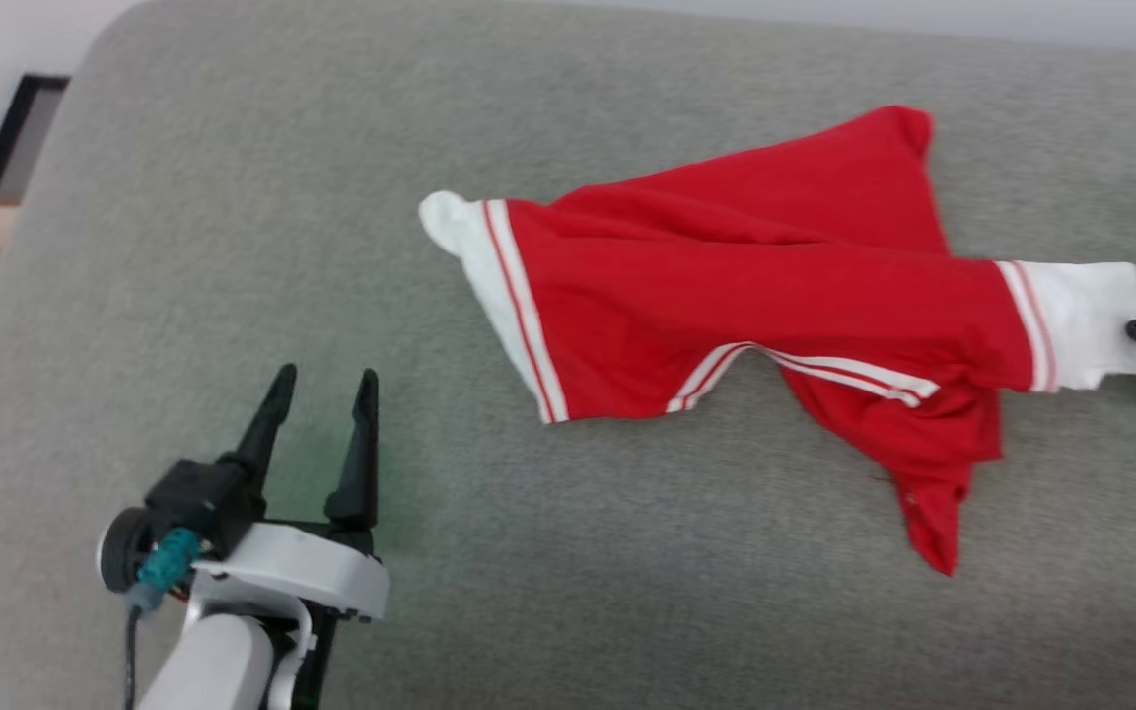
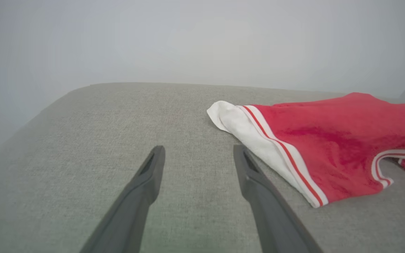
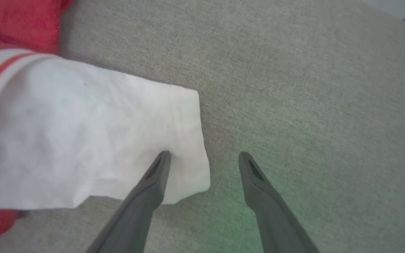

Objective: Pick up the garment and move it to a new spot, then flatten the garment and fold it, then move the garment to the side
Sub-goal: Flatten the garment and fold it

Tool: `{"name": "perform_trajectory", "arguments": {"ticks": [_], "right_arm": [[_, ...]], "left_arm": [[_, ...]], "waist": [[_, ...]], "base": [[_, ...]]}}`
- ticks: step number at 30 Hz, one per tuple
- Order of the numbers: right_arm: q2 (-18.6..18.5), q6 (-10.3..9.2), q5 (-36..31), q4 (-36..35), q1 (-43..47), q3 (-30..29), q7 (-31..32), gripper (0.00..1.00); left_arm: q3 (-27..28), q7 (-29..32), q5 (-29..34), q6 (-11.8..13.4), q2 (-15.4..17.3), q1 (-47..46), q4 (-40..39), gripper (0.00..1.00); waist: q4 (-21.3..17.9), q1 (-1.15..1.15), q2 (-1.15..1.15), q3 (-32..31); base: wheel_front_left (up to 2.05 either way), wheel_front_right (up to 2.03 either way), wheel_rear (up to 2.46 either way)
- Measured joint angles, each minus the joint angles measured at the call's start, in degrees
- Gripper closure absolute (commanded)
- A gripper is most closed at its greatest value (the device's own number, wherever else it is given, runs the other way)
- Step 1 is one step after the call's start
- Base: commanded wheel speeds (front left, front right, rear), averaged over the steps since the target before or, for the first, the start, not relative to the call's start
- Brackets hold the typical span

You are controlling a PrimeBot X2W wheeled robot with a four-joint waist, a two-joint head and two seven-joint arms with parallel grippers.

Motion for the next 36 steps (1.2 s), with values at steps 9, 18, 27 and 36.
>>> {"name": "perform_trajectory", "arguments": {"ticks": [9,18,27,36], "right_arm": [[-2.0,0.00,-0.1,2.0,-3.5,4.9,3.1,1.00],[-3.3,0.00,2.2,0.0,-4.2,6.8,-0.7,1.00],[-8.8,0.01,4.9,2.7,-1.1,2.8,-10.9,1.00],[-12.1,0.01,5.5,11.3,2.0,-1.4,-17.4,1.00]], "left_arm": [[6.0,0.0,6.4,-5.0,-6.1,0.5,1.2,0.00],[11.7,0.0,10.5,-8.3,-8.9,1.8,1.0,0.00],[15.8,0.0,12.8,-10.0,-10.0,3.7,-0.1,0.00],[17.0,0.0,14.1,-11.1,-10.3,4.1,-0.3,0.00]], "waist": [[4.5,0.00,0.00,3.7],[4.1,0.00,0.00,4.1],[0.6,0.00,0.00,2.9],[-1.4,0.00,0.00,3.1]], "base": [[0.00,0.00,0.00],[0.00,0.00,0.00],[0.00,0.00,0.00],[0.00,0.00,0.00]]}}
